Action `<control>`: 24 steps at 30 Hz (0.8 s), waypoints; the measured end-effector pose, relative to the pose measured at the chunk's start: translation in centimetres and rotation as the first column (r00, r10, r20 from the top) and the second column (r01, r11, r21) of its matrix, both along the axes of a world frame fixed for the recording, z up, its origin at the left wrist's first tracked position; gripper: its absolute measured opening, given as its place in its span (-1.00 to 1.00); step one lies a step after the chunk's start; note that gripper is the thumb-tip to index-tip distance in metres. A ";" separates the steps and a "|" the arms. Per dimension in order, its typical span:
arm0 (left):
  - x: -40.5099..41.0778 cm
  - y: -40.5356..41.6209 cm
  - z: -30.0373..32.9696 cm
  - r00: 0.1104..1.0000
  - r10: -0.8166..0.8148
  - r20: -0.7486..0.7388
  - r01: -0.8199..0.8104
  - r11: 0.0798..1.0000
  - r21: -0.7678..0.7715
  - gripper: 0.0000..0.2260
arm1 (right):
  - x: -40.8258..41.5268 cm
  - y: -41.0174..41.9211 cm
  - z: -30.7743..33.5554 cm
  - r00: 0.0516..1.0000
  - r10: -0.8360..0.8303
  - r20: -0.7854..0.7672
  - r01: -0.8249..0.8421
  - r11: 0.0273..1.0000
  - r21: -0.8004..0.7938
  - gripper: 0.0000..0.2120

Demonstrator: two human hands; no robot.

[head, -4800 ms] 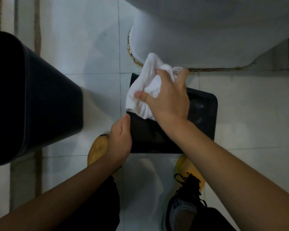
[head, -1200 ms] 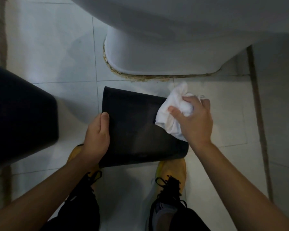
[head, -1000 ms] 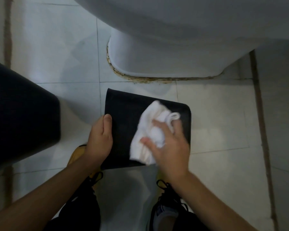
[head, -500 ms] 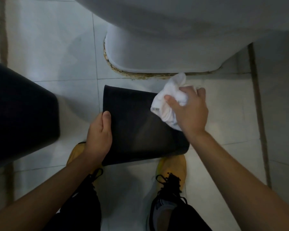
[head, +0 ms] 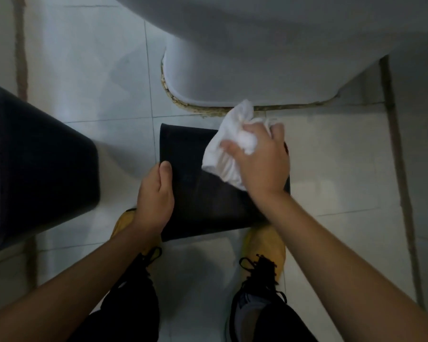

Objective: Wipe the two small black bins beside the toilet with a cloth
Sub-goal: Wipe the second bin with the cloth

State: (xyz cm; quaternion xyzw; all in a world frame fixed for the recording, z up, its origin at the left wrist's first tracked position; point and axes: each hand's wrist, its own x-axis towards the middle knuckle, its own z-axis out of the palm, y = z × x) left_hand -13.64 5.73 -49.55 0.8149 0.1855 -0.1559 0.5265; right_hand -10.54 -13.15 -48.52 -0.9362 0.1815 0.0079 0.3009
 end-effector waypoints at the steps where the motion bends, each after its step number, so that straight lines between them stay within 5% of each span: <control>1: 0.0 0.1 0.0 1.000 0.007 -0.007 -0.007 1.000 -0.007 -0.58 | 1.1 -0.6 0.1 1.000 -0.018 0.001 0.018 1.000 -0.001 -0.52; 11: 0.1 -0.5 0.8 0.999 -0.004 0.037 0.003 1.000 0.022 -0.67 | -8.4 2.6 0.6 0.955 0.291 -0.050 -0.286 0.954 0.088 -0.44; 17: 0.5 0.1 1.5 0.999 -0.003 0.045 -0.002 0.993 0.117 -0.82 | -9.5 1.0 2.6 1.000 0.021 0.019 -0.027 0.858 0.513 -0.45; 20: 0.4 0.3 2.4 0.977 -0.056 0.206 -0.004 0.960 0.281 -0.78 | -10.3 0.0 3.0 0.994 -0.089 -0.059 0.107 0.796 0.595 -0.48; 22: 0.5 0.2 3.6 0.916 -0.174 0.362 0.027 0.925 0.378 -0.76 | -10.5 -0.4 3.3 0.984 -0.114 -0.137 0.176 0.755 0.632 -0.48; 24: 0.7 -0.5 4.9 0.864 -0.343 0.369 0.187 0.898 0.398 -0.85 | -10.6 -0.7 3.4 0.982 -0.120 -0.147 0.190 0.677 0.711 -0.51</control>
